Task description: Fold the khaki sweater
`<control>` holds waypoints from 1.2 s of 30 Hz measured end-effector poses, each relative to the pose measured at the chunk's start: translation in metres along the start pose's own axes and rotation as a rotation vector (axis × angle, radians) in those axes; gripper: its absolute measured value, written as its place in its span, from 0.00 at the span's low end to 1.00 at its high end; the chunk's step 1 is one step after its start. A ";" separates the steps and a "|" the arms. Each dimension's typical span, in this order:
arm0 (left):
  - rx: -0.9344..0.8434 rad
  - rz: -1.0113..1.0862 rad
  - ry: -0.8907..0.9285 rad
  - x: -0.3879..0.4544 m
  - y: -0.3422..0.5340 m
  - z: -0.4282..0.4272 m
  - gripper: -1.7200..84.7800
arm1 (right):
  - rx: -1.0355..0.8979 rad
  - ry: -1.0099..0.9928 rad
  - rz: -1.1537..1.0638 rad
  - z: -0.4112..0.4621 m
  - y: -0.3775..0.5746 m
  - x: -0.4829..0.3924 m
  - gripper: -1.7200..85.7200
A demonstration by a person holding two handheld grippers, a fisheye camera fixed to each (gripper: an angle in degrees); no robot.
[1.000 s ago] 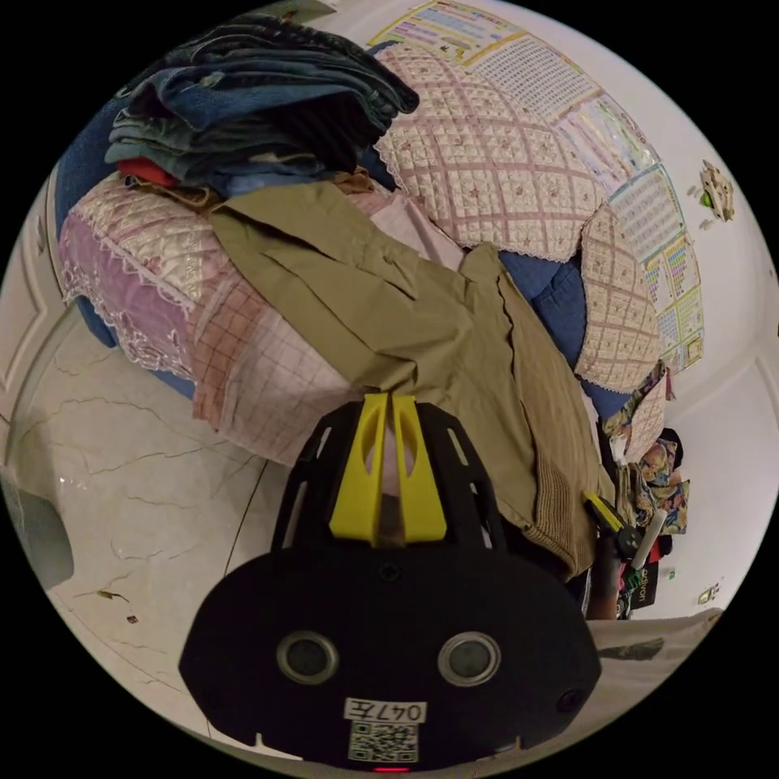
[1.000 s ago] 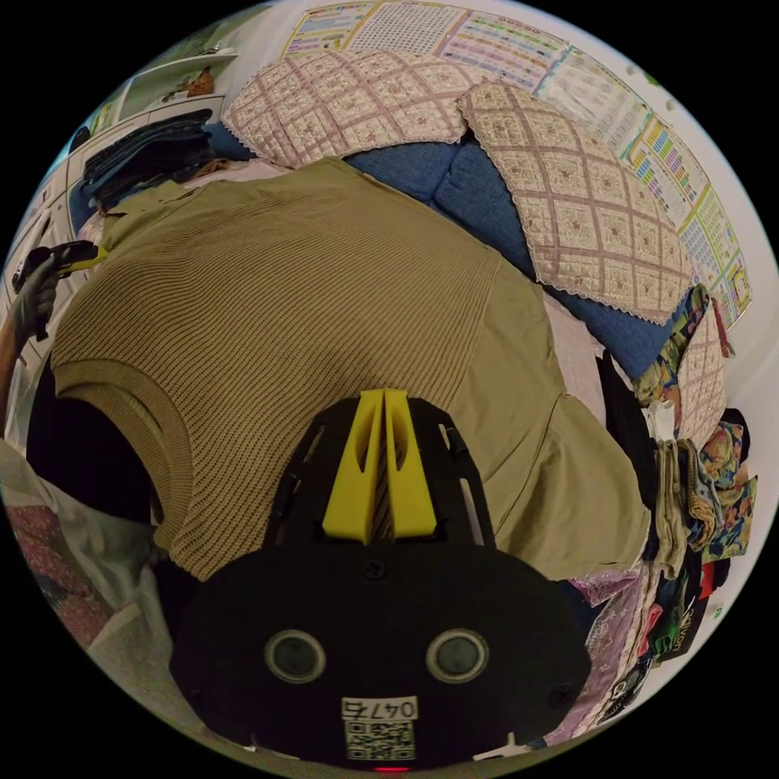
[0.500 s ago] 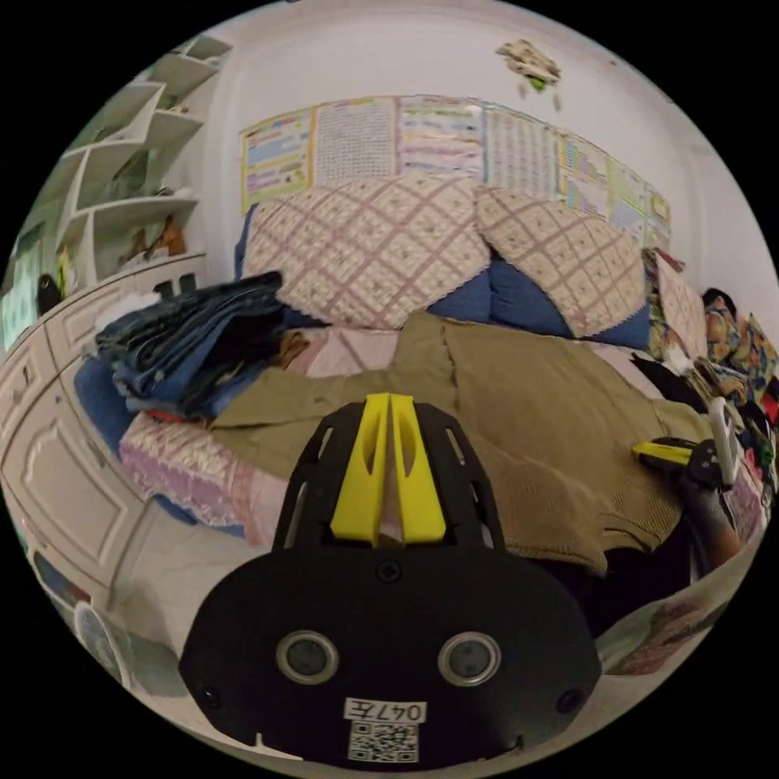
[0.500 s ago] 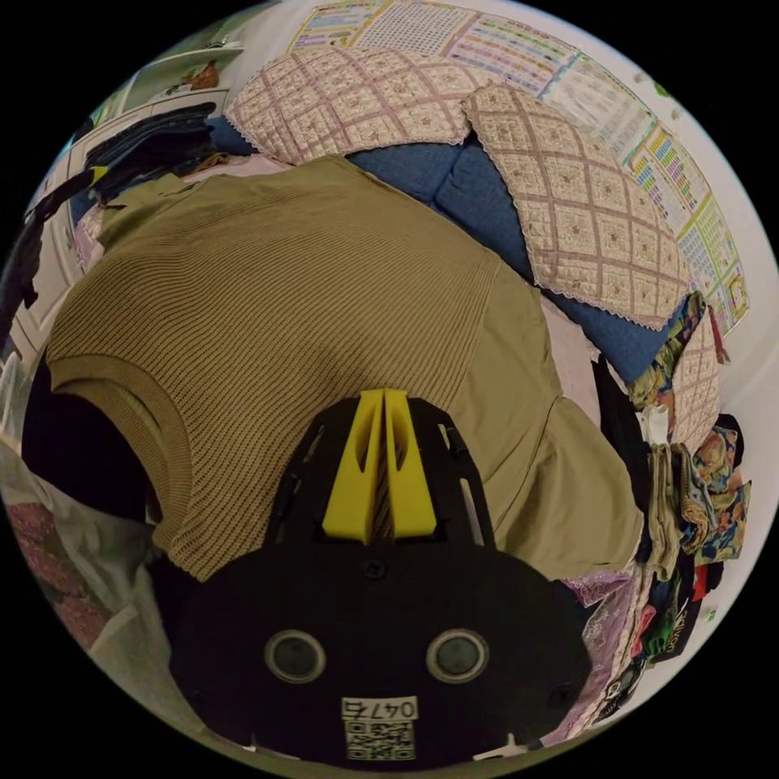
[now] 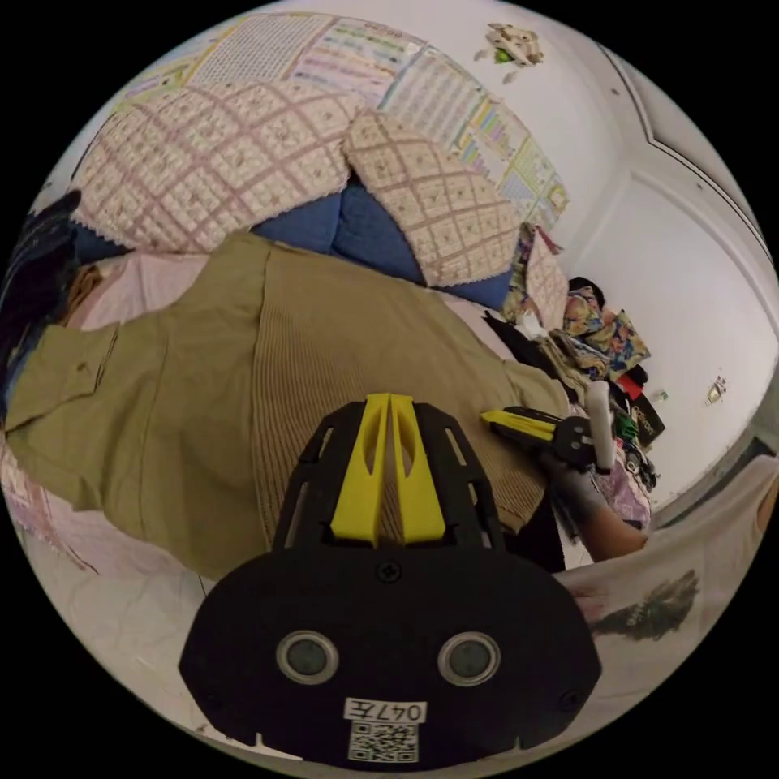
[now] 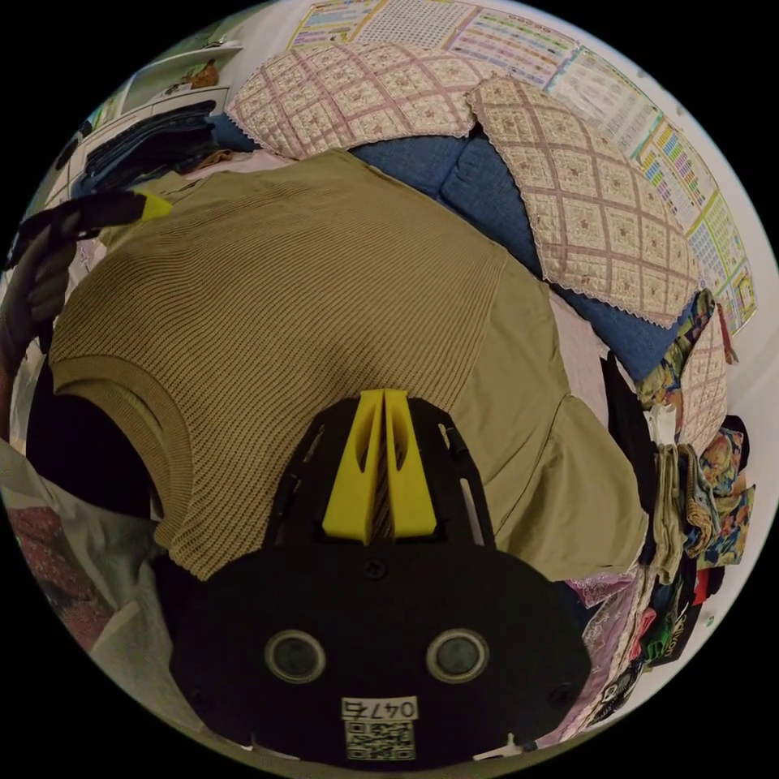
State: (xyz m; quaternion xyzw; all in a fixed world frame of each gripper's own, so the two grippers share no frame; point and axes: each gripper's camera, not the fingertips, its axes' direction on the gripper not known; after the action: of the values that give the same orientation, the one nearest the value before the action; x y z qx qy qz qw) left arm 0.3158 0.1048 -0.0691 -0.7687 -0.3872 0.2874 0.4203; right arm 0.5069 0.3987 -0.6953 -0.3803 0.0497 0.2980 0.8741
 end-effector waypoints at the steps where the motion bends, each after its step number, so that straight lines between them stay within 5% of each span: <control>1: -0.024 -0.023 0.008 -0.003 0.000 0.013 0.01 | 0.000 0.003 -0.001 0.000 0.000 0.000 0.01; 9: -0.146 -0.177 0.206 -0.046 0.008 0.134 0.01 | -0.005 0.006 -0.006 0.003 -0.001 0.001 0.01; 36: -0.164 -0.134 0.148 -0.015 0.094 0.256 0.01 | 0.003 -0.038 0.024 0.006 0.002 0.014 0.01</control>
State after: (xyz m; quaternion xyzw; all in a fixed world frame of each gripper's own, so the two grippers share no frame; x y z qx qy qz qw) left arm 0.1451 0.1682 -0.2725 -0.7921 -0.4278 0.1685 0.4015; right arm 0.5167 0.4106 -0.6972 -0.3728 0.0382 0.3156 0.8717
